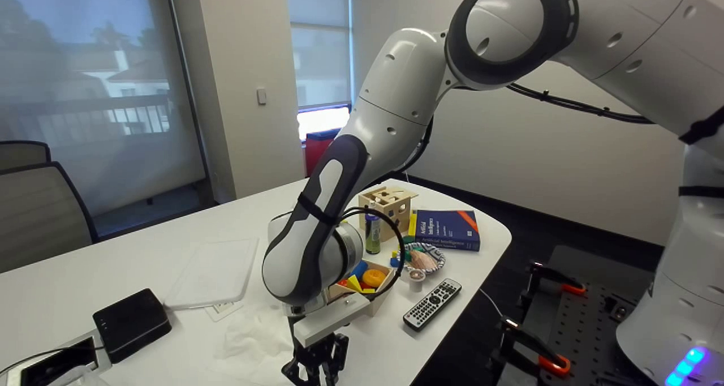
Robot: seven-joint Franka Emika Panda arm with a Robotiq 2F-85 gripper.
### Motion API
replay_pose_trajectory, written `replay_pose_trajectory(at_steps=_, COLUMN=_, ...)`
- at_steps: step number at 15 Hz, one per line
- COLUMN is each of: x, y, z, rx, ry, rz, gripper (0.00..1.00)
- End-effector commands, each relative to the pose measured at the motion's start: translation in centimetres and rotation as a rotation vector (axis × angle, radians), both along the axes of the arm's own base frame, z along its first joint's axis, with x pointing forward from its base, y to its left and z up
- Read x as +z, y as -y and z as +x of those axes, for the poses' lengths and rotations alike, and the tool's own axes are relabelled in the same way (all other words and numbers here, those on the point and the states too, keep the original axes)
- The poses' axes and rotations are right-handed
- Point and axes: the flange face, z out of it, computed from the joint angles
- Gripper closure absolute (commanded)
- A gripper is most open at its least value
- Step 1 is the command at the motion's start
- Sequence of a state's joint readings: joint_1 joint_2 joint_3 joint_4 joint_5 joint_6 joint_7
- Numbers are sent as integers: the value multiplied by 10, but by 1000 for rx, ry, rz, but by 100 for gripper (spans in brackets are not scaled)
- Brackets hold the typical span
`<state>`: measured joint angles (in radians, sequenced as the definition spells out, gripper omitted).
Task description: Place the cap on the spray bottle
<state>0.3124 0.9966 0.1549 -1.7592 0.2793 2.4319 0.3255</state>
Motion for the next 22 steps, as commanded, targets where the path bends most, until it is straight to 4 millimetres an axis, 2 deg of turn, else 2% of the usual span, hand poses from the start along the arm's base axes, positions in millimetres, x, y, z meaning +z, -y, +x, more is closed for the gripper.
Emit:
replay_pose_trajectory(at_steps=1, x=5, y=-2, z=5, rx=-9, ry=-18, rz=-32, gripper=94)
replay_pose_trajectory(at_steps=4, x=15, y=4, z=8, rx=-24, ry=-10, rz=-21, gripper=94)
replay_pose_trajectory(at_steps=8, x=51, y=25, z=22, rx=-39, ry=28, rz=-4, gripper=94)
replay_pose_trajectory(at_steps=11, x=93, y=50, z=39, rx=-53, ry=51, rz=16, gripper=94)
replay_pose_trajectory(at_steps=14, x=143, y=84, z=53, rx=-94, ry=35, rz=5, gripper=94)
replay_pose_trajectory(at_steps=19, x=225, y=153, z=70, rx=-171, ry=16, rz=-21, gripper=94)
replay_pose_trajectory(at_steps=22, x=263, y=189, z=77, rx=-213, ry=31, rz=-50, gripper=94)
